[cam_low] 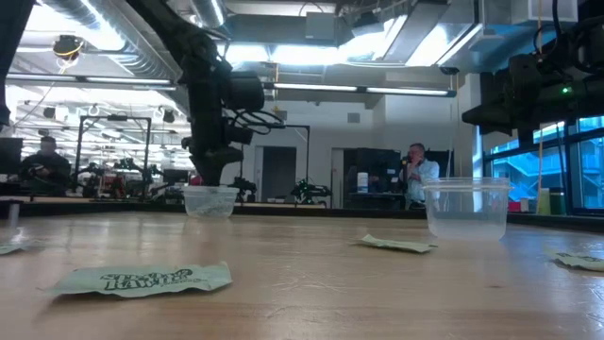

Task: Pick and place Stevia / Truvia into bins
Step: Put the stevia packet into the top transparent container

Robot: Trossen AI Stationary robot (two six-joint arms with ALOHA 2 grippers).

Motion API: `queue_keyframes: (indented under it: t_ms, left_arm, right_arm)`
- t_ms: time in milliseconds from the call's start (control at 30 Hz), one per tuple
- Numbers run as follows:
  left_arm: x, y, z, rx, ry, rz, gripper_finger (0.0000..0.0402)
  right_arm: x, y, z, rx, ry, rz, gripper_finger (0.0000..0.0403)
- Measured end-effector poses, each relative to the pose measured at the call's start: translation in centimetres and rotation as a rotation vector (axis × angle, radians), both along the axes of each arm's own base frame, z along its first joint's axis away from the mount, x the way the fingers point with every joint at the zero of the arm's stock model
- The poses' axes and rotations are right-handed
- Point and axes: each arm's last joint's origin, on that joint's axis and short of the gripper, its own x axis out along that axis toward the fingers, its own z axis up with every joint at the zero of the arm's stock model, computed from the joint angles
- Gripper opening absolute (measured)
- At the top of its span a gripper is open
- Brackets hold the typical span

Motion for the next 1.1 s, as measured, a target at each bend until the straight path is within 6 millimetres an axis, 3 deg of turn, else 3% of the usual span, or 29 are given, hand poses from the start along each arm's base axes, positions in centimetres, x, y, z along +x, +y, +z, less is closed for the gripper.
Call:
queue_keyframes:
  t_ms: [267, 467, 633, 767, 900, 1100]
  left_arm:
    - [-0.8, -0.5, 2.1, 0.023, -0.032, -0.005, 0.0080]
    - [-1.7, -3.1, 6.1, -0.042, -0.194, -0.099, 0.0084]
    - [-1.4, -7.6, 9.3, -0.122, -0.356, -0.418, 0.0078]
    - [-0.7, -12.6, 10.4, -0.177, -0.398, -0.754, 0.0080]
    - [-0.3, -17.2, 9.7, -0.214, -0.365, -0.974, 0.0084]
    - [0.5, -22.7, 7.1, -0.306, -0.301, -1.025, 0.0084]
  right_arm:
    - [0.0, 0.0, 0.0, -0.001, 0.000, 0.000, 0.0030]
    - [0.0, 0.0, 0.0, 0.000, 0.000, 0.000, 0.0030]
    - [0.0, 0.0, 0.0, 0.000, 0.000, 0.000, 0.0030]
    - [0.0, 0.0, 0.0, -0.001, 0.000, 0.000, 0.0030]
    - [0.0, 0.0, 0.0, -0.001, 0.000, 0.000, 0.0030]
    - [0.0, 0.0, 0.0, -0.001, 0.000, 0.000, 0.0030]
